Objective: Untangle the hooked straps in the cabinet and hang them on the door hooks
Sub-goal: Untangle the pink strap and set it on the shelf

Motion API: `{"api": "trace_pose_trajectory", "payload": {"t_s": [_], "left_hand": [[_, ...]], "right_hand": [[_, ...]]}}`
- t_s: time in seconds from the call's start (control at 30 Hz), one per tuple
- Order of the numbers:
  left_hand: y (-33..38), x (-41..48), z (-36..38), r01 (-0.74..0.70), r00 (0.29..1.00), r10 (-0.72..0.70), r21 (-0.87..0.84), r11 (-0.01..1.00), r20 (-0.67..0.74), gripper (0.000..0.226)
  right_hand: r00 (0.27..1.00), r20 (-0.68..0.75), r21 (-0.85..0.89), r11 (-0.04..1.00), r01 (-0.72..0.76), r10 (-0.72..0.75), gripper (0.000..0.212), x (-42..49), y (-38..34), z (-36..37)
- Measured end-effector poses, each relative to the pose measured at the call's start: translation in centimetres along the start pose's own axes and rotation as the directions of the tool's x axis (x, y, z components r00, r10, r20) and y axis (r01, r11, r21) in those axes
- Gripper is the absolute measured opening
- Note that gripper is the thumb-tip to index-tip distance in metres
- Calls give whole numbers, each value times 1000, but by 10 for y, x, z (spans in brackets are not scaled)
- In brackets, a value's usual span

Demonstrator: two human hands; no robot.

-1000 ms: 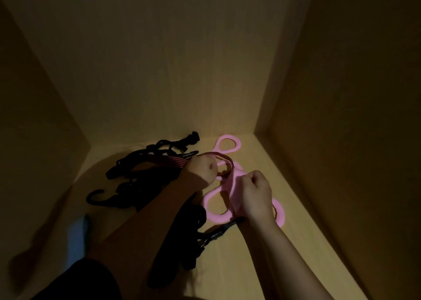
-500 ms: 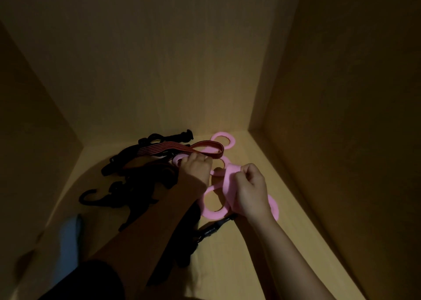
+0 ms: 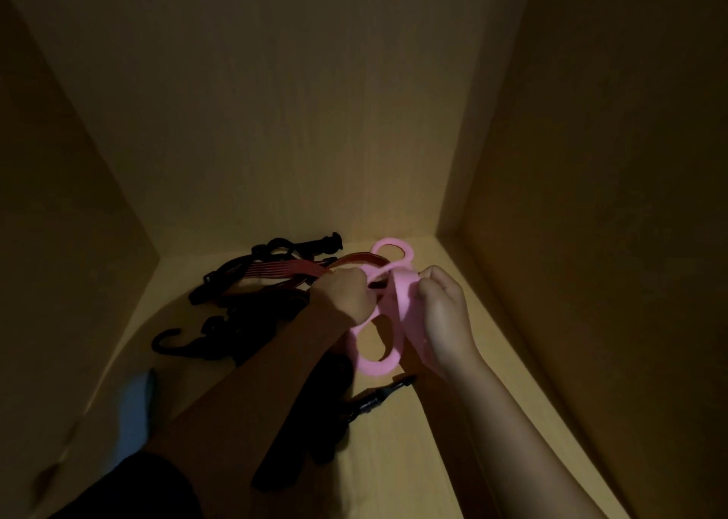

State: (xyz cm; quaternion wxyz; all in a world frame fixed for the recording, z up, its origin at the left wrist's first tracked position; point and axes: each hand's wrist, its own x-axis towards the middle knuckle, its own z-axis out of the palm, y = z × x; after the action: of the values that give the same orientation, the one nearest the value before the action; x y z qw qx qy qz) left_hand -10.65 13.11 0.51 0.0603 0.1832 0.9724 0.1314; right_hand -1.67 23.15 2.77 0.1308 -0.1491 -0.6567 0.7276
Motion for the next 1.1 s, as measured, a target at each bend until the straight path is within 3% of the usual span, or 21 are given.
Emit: {"api": "trace_pose_trajectory", "payload": {"t_s": [0.07, 0.13, 0.23, 0.3, 0.37, 0.5, 0.6, 0.67, 0.77, 0.83, 0.9, 1.0, 1.1], "left_hand": [[0, -3, -11, 25, 999, -11, -307, 951, 48, 31], [5, -10, -27, 71, 997, -36, -645, 761, 67, 25], [11, -18, -51, 98, 992, -118, -884, 458, 49, 16], [10, -22, -58, 116, 989, -131, -929, 350, 74, 12], [9, -27, -58, 203, 978, -90, -945, 255, 186, 12], [9, -33, -52, 369, 929, -21, -929, -5, 369, 24], [6, -35, -55, 403, 915, 41, -898, -178, 402, 46], [-1, -36, -55, 408, 911, 53, -873, -268, 410, 58], [-2, -45, -58, 359, 930, 87, -831, -425, 358, 54], [-1, -47, -59, 284, 948, 6, -832, -478, 320, 46], [-3, -43, -53, 239, 946, -102, -872, -428, 309, 51], [-7, -42, -47, 245, 946, -71, -838, -488, 317, 71], [-8, -45, -49, 258, 931, -123, -860, -440, 343, 73]], "right_hand": [[999, 34, 58, 998, 21, -23, 31, 1, -10, -1], [995, 63, 72, 995, 76, -80, 29, 4, -22, -3], [980, 112, 69, 985, 158, -165, 24, 11, -39, -3], [965, 128, 123, 969, 214, -229, 12, 15, -51, -4], [943, 177, 141, 955, 259, -282, 2, 15, -63, -3], [878, 358, 147, 948, 283, -318, 30, 2, -71, 1], [839, 485, -3, 959, 283, -246, 13, -8, -54, 3], [826, 526, -86, 953, 289, -203, 21, -13, -40, 1], [828, 551, -177, 955, 239, -105, 15, -22, -27, -1], [834, 549, -233, 948, 216, -54, 12, -23, -22, -1], [854, 521, -299, 934, 195, -11, 10, -23, -19, -2], [872, 488, -372, 914, 164, 42, 9, -21, -17, -5], [876, 476, -417, 898, 143, 82, 11, -23, -14, -3]]}}
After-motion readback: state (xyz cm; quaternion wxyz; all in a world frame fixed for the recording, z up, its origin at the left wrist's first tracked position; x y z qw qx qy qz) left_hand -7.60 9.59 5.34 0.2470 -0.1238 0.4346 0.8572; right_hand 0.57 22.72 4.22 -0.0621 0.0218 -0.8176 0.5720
